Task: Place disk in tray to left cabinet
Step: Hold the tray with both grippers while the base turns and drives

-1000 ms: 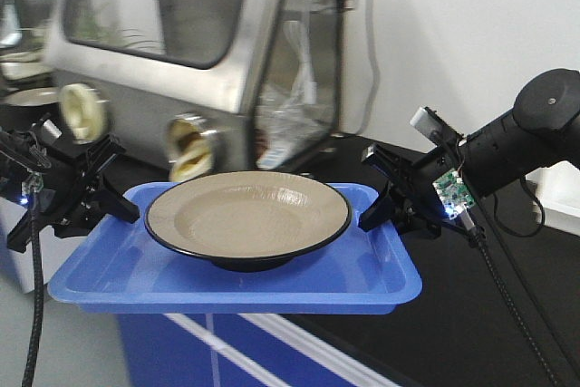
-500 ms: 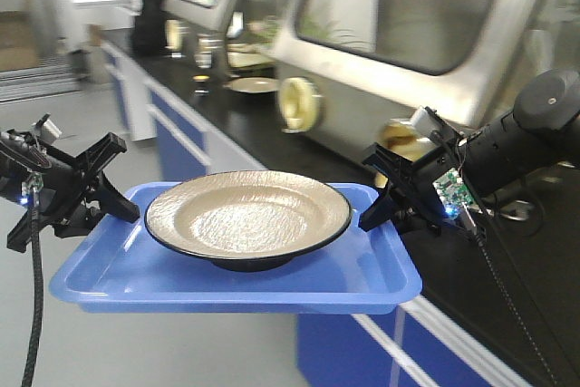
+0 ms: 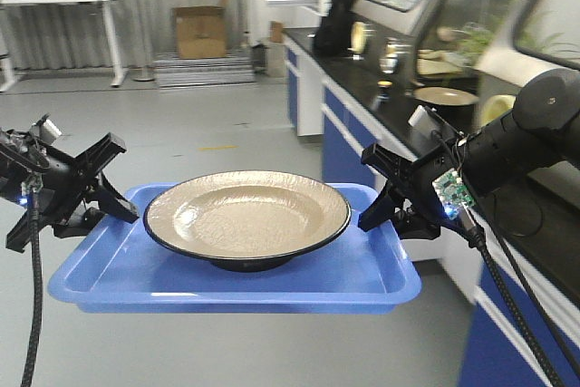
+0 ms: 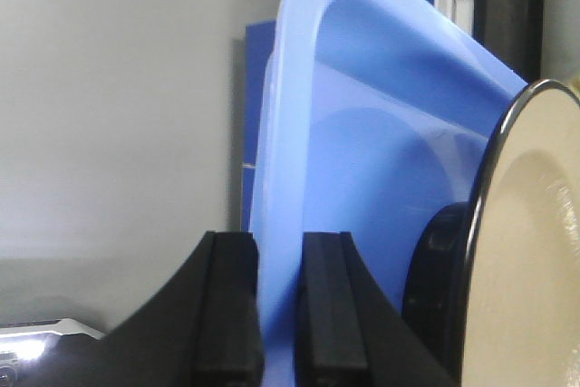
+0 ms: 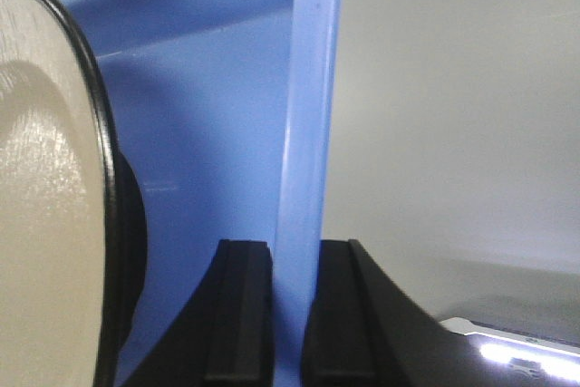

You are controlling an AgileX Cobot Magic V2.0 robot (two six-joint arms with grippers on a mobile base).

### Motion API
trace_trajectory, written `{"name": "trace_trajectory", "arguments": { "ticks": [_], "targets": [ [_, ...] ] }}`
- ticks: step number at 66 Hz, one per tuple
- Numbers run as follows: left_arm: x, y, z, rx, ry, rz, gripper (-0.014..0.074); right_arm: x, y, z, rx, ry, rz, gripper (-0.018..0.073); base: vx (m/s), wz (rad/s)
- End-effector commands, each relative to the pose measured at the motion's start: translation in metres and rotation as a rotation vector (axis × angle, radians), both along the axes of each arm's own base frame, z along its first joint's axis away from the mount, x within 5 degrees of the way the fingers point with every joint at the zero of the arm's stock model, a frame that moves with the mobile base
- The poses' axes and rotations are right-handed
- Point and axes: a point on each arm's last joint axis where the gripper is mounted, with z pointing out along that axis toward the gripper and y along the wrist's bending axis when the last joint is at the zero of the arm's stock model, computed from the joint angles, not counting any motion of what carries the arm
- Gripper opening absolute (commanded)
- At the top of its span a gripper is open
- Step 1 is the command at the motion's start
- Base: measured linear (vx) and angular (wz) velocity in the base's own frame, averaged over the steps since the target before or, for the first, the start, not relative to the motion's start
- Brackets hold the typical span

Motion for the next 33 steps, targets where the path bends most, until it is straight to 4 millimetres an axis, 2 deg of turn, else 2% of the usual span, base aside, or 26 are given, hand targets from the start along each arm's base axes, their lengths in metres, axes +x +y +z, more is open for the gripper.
{"name": "trace_trajectory", "arguments": {
  "ticks": [1, 17, 33],
  "targets": [
    [-0.0214, -0.0196, 0.0458, -0.169, -0.073, -0.044, 0.0, -0.0173, 0.0143, 0.0462, 0.164, -0.108, 0.022, -0.0004, 0.18, 0.54],
    [-0.0214, -0.0196, 0.0458, -0.169, -0.073, -0.044, 0.0, -0.0173, 0.0143, 0.0462, 0.164, -0.108, 0.022, -0.0004, 0.22, 0.46],
    [-0.0214, -0.0196, 0.0458, -0.169, -0.073, -0.044, 0.0, -0.0173, 0.0143, 0.0462, 0.164, -0.108, 0.022, -0.0004, 0.31, 0.26]
  ]
}}
